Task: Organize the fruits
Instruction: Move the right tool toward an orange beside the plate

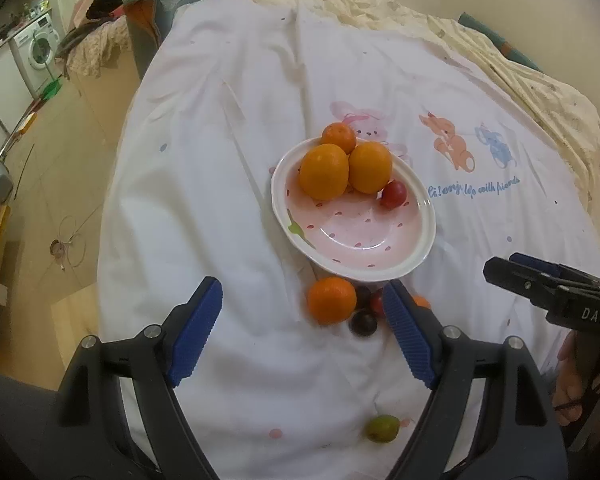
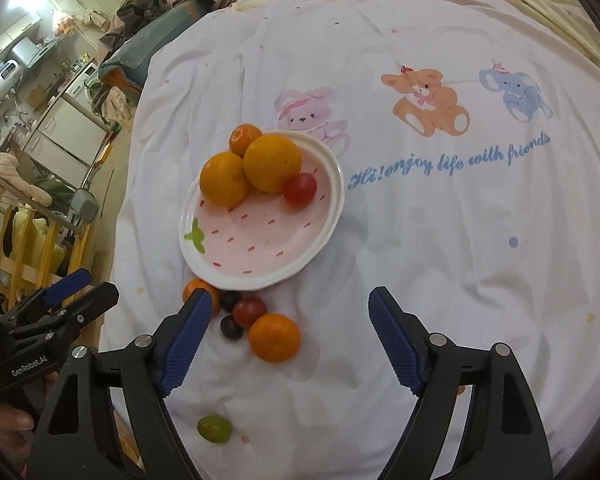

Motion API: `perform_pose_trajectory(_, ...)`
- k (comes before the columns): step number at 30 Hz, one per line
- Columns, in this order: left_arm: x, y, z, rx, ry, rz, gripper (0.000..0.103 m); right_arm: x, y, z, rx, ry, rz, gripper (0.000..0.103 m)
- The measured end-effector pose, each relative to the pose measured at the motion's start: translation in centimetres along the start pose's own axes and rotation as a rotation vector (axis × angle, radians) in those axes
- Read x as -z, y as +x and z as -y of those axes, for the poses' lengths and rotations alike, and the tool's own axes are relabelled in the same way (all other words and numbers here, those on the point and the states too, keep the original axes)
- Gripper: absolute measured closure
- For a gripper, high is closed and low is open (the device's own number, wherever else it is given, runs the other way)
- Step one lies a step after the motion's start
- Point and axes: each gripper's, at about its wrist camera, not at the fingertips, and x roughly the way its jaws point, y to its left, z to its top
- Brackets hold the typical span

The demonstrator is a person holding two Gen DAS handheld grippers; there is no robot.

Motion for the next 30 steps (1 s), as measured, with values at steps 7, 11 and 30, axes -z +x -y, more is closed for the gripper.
perform_pose_trajectory(7,0.5,0.2,-0.5,-0.018,-0.022,0.018,0.023,0.9,1.1,0.4,-0.003,0.06,-0.027,0.02)
perform_pose_trajectory(11,0.4,1.0,-0.8,-0.027,-0.041,-0.002,0.023,1.1,2.3,1.1,-0.022,0.115,-0.058,0.02)
perform_pose_trajectory(30,0.4,2.8,-2.4,-0.043,-0.132,-0.086,0.023,1.7,9.0,-1.1,0.017,-0.008,-0.238,0.034)
